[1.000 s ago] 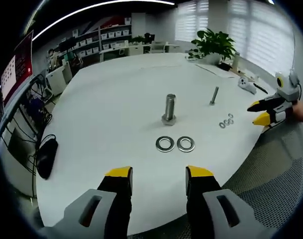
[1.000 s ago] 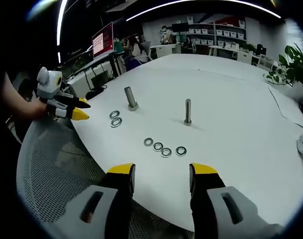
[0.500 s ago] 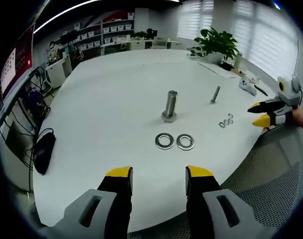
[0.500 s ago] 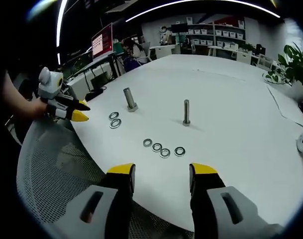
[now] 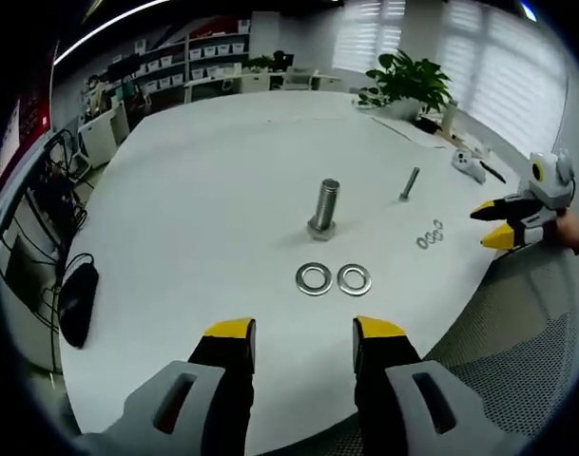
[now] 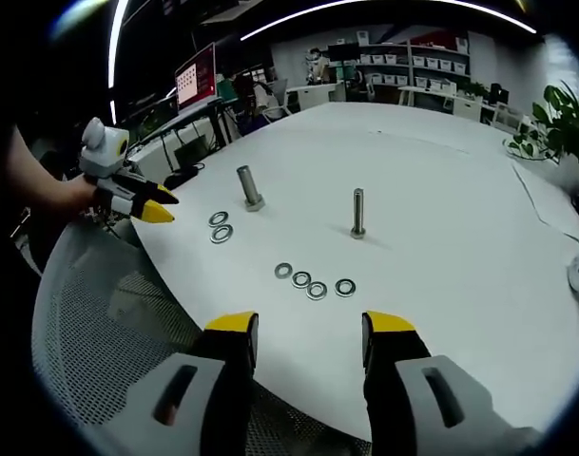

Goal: Place the washer onto the threaded stud by aligning its center hole with the stud, sliding it down to the base, and recovering from edge contact or off-axis alignment until the washer reaches the visible bottom stop.

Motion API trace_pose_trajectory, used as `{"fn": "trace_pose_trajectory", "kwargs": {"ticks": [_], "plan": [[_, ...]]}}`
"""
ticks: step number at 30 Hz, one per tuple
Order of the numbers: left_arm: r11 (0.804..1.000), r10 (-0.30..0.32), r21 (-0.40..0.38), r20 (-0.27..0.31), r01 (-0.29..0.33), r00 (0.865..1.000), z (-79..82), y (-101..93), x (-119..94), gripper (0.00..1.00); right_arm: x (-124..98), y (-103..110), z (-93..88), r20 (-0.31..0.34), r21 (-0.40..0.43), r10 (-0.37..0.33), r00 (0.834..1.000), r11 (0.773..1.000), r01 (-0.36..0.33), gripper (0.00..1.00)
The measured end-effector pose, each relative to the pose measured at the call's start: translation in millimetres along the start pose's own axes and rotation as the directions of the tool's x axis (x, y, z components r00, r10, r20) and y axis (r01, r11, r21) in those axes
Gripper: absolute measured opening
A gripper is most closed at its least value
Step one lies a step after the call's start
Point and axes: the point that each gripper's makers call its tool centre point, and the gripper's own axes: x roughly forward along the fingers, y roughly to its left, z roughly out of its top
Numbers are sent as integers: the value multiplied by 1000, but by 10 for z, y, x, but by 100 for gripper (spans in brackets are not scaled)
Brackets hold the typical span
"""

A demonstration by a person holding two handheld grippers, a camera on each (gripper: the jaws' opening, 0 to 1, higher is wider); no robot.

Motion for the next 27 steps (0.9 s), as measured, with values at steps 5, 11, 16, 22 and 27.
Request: {"fn": "trace_pose_trajectory", "kwargs": {"ticks": [5, 11, 16, 22, 27], "plan": [[997, -64, 47, -28, 65, 998, 94, -34, 120, 40, -1, 0, -2, -2, 3, 0, 1000, 1000, 0, 46], [989, -84, 116, -100, 95, 991, 164, -36, 272, 37, 5, 1, -8, -3, -3, 4, 1000, 1000, -4, 46], [975, -90, 187, -169, 122, 982, 169, -75, 379, 36, -2, -1, -8, -5, -4, 3, 1000, 1000, -3, 47], [942, -100, 280, -298, 187, 949, 67, -105, 481, 34, -2, -12, -7, -3, -3, -1, 1000, 1000, 1, 47], [902, -102, 363, -345, 233, 933, 83, -118, 544, 29, -7, -17, -1, 1, -4, -4, 1000, 1000, 4, 47]]}}
